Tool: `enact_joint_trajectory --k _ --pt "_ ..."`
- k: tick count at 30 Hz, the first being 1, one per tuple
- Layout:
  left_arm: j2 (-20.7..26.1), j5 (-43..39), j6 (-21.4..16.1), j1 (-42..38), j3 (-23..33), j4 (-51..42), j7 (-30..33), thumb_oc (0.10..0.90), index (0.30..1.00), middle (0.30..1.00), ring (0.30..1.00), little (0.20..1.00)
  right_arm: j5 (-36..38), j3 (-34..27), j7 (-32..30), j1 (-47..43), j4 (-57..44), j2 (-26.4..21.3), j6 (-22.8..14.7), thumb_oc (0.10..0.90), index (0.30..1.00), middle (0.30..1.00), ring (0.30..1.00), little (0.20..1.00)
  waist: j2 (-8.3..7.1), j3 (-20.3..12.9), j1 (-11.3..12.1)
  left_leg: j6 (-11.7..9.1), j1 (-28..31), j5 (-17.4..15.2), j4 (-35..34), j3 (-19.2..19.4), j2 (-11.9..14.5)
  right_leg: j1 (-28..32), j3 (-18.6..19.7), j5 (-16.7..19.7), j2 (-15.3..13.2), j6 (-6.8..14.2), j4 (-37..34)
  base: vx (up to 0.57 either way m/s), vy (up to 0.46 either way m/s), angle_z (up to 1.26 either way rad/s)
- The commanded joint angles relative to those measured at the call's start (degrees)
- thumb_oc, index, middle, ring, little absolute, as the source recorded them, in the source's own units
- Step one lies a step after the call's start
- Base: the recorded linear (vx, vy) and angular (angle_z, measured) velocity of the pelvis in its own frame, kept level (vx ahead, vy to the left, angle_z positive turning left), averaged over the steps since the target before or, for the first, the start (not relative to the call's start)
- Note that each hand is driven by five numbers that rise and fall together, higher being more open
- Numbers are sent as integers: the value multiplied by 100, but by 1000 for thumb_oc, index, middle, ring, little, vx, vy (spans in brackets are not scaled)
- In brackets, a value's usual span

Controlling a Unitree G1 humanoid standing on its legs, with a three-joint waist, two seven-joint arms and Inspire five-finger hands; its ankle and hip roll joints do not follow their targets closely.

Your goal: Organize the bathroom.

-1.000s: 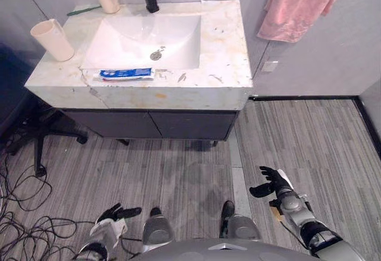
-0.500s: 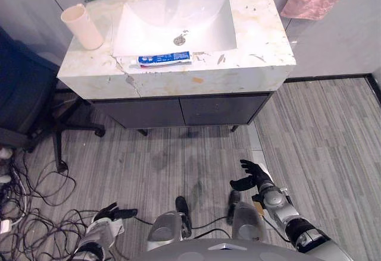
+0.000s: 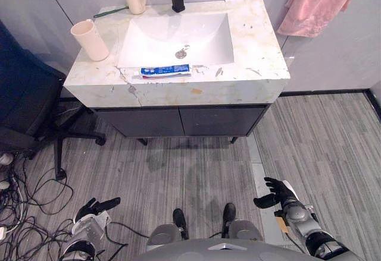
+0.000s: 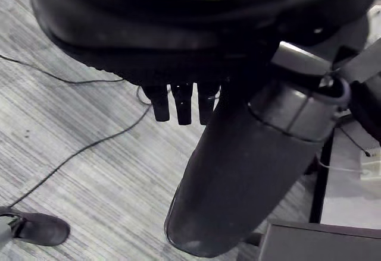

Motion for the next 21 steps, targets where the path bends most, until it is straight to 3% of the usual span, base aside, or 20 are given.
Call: enact_joint_trajectory --k 1,4,6,12,19,21 --pt "356 670 -209 34 -246 -410 -148 800 900 900 900 900 -312 105 110 -267 -416 -38 34 800 900 900 900 900 -179 84 113 -156 -875 -190 2096 -342 510 -144 281 -1094 -137 -1 644 73 119 30" --pt "328 736 -99 -112 -508 -421 -263 800 900 900 900 900 -384 142 58 -295 -380 -73 -2 800 900 900 900 900 -37 157 56 -137 -598 -82 721 -270 639 -231 270 -1129 -245 140 778 115 297 -8" --pt "395 761 51 -267 -579 -305 -343 800 900 900 900 900 -339 159 -49 -242 -327 -32 -63 800 900 900 900 900 14 184 -11 -120 -510 -171 538 -229 608 -350 306 -1195 -424 256 1043 136 283 -16" --pt "439 770 -66 -275 -647 -221 -343 800 900 900 900 900 -272 43 13 -79 -473 37 -84 800 900 900 900 900 -14 315 -40 -8 -470 -480 708 -264 338 -508 441 -1029 -848 586 1237 116 136 9" --pt "494 410 -157 -40 -368 -432 -208 800 900 900 900 900 -399 -40 30 65 -578 31 -21 800 900 900 900 900 -5 280 24 156 -524 -657 843 -295 159 -412 556 -1044 -949 618 1289 88 99 -12" --pt "561 348 -175 7 -211 -529 -138 800 900 900 900 900 -439 -66 8 122 -538 35 -121 800 900 900 900 900 43 297 84 319 -382 -782 737 -272 48 -889 701 -653 -1092 560 2530 66 110 -6"
